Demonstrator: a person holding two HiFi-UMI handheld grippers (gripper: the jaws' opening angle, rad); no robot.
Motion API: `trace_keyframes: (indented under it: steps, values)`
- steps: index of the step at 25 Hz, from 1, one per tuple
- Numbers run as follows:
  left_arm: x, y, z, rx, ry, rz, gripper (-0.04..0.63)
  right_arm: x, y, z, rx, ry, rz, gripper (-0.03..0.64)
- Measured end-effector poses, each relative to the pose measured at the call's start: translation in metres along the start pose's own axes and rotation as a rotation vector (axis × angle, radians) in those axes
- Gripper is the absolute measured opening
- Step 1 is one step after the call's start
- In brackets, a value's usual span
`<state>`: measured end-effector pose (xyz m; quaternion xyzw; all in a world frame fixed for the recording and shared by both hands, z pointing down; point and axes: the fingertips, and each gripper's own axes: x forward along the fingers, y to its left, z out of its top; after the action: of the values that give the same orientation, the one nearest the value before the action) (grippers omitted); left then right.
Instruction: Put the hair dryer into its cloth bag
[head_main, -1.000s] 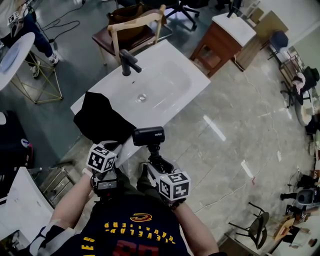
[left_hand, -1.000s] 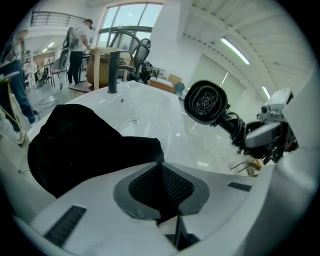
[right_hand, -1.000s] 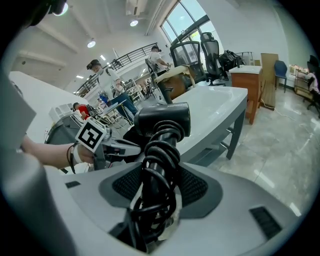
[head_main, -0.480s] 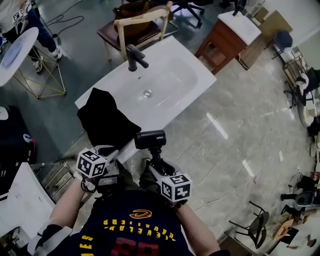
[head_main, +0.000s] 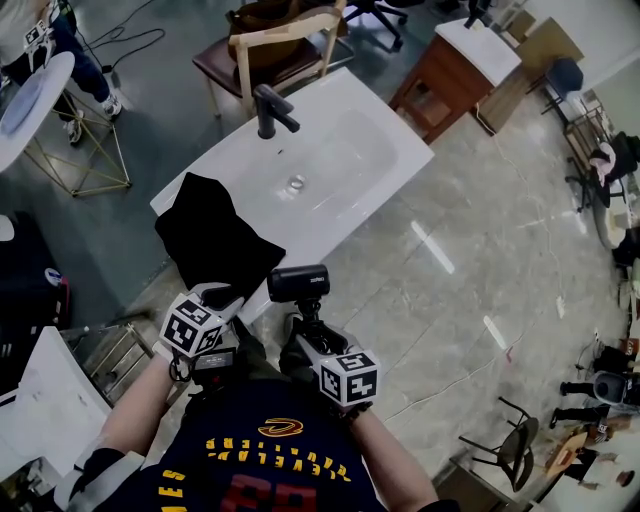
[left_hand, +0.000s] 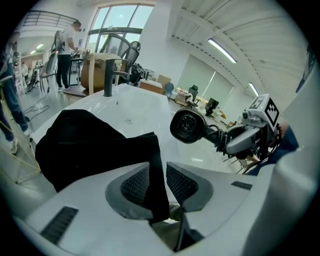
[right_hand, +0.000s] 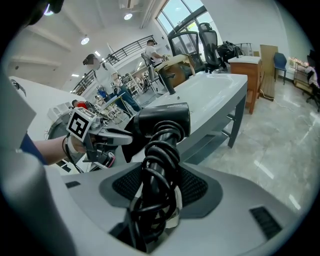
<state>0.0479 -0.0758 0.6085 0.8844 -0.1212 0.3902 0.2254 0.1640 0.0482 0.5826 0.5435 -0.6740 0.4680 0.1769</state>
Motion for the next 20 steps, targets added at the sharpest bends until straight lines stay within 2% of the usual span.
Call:
trace_keyframes:
  steps: [2, 5, 8, 10, 13, 15, 20]
  values:
    - [0.007, 0.0, 0.005, 0.021, 0.008, 0.012, 0.092, 0.0, 0.001, 0.001, 0.002, -0.005, -0.002, 0.225]
    - [0.024, -0.001, -0.006, 0.056, 0.079, 0.014, 0.092, -0.001, 0.004, 0.003, 0.005, -0.012, -0.007, 0.225]
    - [0.032, 0.003, -0.019, 0.021, 0.116, 0.012, 0.089, -0.002, 0.006, 0.004, 0.01, -0.021, -0.011, 0.225]
    - [0.032, 0.006, -0.021, -0.009, 0.112, 0.009, 0.059, -0.003, 0.005, 0.005, 0.018, -0.028, -0.018, 0.225]
    - [0.03, 0.007, -0.023, -0.054, 0.094, -0.025, 0.017, -0.002, 0.004, 0.003, 0.03, -0.032, -0.024, 0.225]
    - [0.028, 0.009, -0.022, -0.115, 0.067, -0.056, 0.017, -0.001, 0.004, 0.002, 0.032, -0.031, -0.025, 0.225]
    - [0.008, 0.013, -0.005, -0.256, -0.069, -0.113, 0.015, -0.001, 0.005, 0.0, 0.024, -0.022, -0.024, 0.225]
